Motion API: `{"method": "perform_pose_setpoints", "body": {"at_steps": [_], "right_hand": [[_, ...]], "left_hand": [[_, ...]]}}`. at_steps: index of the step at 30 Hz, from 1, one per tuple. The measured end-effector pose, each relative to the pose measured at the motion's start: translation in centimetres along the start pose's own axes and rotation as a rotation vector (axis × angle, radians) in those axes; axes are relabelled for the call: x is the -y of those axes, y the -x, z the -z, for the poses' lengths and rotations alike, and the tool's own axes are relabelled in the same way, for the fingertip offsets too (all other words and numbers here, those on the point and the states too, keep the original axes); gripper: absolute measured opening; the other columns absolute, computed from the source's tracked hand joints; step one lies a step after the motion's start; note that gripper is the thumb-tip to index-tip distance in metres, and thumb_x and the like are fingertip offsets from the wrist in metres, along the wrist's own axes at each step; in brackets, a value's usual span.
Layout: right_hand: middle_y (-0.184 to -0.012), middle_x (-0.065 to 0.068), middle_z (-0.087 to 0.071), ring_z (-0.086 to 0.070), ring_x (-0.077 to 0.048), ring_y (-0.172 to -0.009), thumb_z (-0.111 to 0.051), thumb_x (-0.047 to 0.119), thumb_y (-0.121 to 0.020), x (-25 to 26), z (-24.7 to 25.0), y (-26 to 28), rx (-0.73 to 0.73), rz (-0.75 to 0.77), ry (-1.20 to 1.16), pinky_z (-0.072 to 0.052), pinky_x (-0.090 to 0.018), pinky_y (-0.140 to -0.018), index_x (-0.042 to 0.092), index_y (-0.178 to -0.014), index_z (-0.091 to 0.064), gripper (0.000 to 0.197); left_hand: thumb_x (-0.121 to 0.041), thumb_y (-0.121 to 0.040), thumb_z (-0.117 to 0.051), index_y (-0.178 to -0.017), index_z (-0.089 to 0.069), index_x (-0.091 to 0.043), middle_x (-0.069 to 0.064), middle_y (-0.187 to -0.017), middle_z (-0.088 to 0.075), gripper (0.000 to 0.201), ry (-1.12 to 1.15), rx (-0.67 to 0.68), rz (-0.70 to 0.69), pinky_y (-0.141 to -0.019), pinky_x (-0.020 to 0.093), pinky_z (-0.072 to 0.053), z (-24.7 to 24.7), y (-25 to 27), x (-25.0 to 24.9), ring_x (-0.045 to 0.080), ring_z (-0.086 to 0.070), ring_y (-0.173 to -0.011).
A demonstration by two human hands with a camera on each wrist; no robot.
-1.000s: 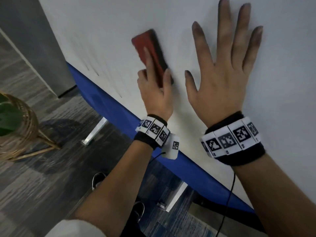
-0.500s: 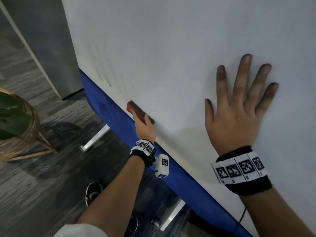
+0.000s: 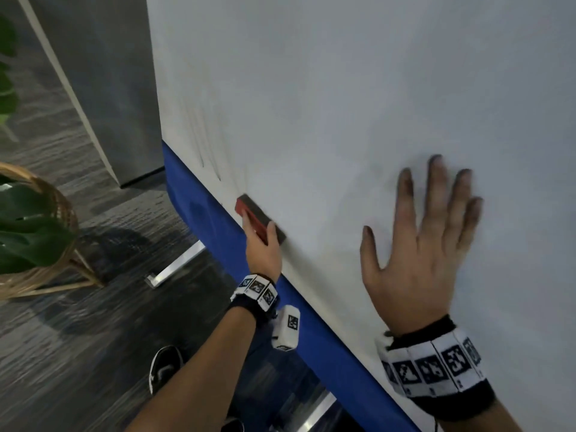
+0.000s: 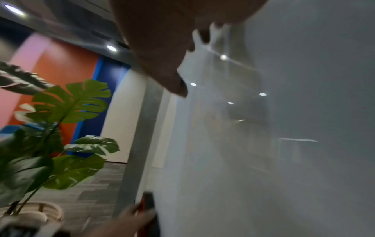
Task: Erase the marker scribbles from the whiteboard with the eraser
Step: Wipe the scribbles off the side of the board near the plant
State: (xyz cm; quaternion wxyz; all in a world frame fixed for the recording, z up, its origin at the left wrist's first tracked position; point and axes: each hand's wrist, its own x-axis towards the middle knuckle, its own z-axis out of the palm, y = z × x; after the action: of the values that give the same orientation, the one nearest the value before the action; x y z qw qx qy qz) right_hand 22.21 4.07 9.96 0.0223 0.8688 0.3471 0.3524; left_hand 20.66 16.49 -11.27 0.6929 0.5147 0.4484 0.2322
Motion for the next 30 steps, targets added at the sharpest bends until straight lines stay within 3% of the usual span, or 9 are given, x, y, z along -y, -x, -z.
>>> {"method": "perform_pose_setpoints", "body": {"at_steps": [3, 6, 9, 13, 17, 23, 26, 28, 30], "right_hand": [[-0.167, -0.017, -0.015, -0.007, -0.043, -0.151, -0.069, 0.03, -0.091, 2.7, -1.3, -4.0, 0.097, 0.172, 0.063, 0.011, -0.049, -0.123, 0.02, -0.16, -0.024, 0.084], [-0.169, -0.014, -0.004, -0.002, -0.044, -0.153, -0.067, 0.038, -0.092, 4.9, -2.4, -6.7, 0.156, 0.177, 0.128, 0.019, -0.055, -0.118, 0.026, -0.161, -0.017, 0.087], [-0.169, -0.013, 0.005, 0.002, -0.046, -0.153, -0.071, 0.038, -0.09, 5.8, -3.3, -6.9, 0.214, 0.19, 0.194, 0.02, -0.058, -0.116, 0.027, -0.161, -0.017, 0.09], [-0.169, -0.013, 0.008, 0.003, -0.046, -0.152, -0.075, 0.026, -0.088, 6.2, -4.2, -6.3, 0.226, 0.167, 0.232, 0.021, -0.057, -0.116, 0.028, -0.162, -0.011, 0.098], [-0.169, -0.013, 0.008, 0.008, -0.045, -0.151, -0.077, 0.026, -0.087, 6.9, -4.4, -6.1, 0.259, 0.14, 0.25, 0.023, -0.056, -0.115, 0.027, -0.162, -0.011, 0.1], [-0.168, -0.013, 0.011, 0.014, -0.044, -0.15, -0.077, 0.017, -0.086, 7.1, -5.0, -6.0, 0.263, 0.132, 0.275, 0.022, -0.058, -0.118, 0.026, -0.162, -0.01, 0.101], [-0.168, -0.013, 0.011, 0.015, -0.043, -0.15, -0.076, 0.017, -0.087, 7.2, -5.1, -5.9, 0.263, 0.128, 0.287, 0.021, -0.058, -0.119, 0.025, -0.163, -0.01, 0.101], [-0.169, -0.012, 0.01, 0.015, -0.041, -0.15, -0.075, 0.018, -0.088, 7.1, -5.1, -5.7, 0.255, 0.141, 0.279, 0.019, -0.057, -0.12, 0.025, -0.163, -0.01, 0.099], [-0.169, -0.011, 0.008, 0.014, -0.041, -0.151, -0.075, 0.016, -0.087, 6.8, -5.0, -5.5, 0.257, 0.157, 0.282, 0.016, -0.056, -0.121, 0.025, -0.162, -0.012, 0.099]], "left_hand": [[-0.028, -0.104, -0.054, -0.16, -0.019, -0.03, -0.031, -0.139, -0.04, 0.066, -0.014, -0.059, -0.353, -0.112, 0.012, -0.034, -0.4, -1.1, -5.3, -0.018, -0.039, -0.128], [-0.026, -0.104, -0.053, -0.158, -0.017, -0.031, -0.034, -0.12, -0.034, 0.066, -0.114, -0.066, -0.52, -0.097, -0.002, -0.026, -0.1, -3.4, -7.1, -0.021, -0.038, -0.111], [-0.028, -0.105, -0.051, -0.162, -0.016, -0.027, -0.025, -0.129, -0.038, 0.066, -0.081, -0.1, -0.309, -0.108, 0.012, -0.035, 0.8, -6.1, -3.6, -0.015, -0.042, -0.113], [-0.021, -0.107, -0.047, -0.163, -0.011, -0.017, 0.003, -0.148, -0.045, 0.067, -0.09, -0.056, 0.032, -0.105, 0.018, -0.032, 2.7, -8.2, 2.0, 0.024, -0.047, -0.136], [-0.016, -0.107, -0.046, -0.162, -0.01, -0.013, 0.018, -0.153, -0.044, 0.065, -0.086, -0.023, 0.229, -0.111, 0.035, -0.037, 3.2, -8.4, 2.9, 0.038, -0.048, -0.137], [-0.027, -0.108, -0.045, -0.163, -0.006, -0.019, 0.016, -0.15, -0.048, 0.068, -0.067, -0.042, 0.116, -0.105, 0.032, -0.041, 2.4, -7.4, -1.6, 0.036, -0.052, -0.132], [-0.033, -0.105, -0.051, -0.162, -0.011, -0.032, -0.016, -0.147, -0.04, 0.07, -0.02, -0.04, -0.143, -0.11, 0.016, -0.035, 1.8, -6.7, -4.3, -0.001, -0.046, -0.132], [-0.032, -0.104, -0.053, -0.161, -0.012, -0.034, -0.026, -0.136, -0.037, 0.07, -0.059, -0.033, -0.242, -0.102, -0.001, -0.03, 1.7, -6.8, -4.8, -0.021, -0.041, -0.117], [-0.029, -0.105, -0.051, -0.162, -0.01, -0.029, -0.012, -0.138, -0.045, 0.07, -0.056, -0.052, -0.176, -0.1, 0.001, -0.032, 1.9, -7.4, -3.9, -0.007, -0.048, -0.118]]}}
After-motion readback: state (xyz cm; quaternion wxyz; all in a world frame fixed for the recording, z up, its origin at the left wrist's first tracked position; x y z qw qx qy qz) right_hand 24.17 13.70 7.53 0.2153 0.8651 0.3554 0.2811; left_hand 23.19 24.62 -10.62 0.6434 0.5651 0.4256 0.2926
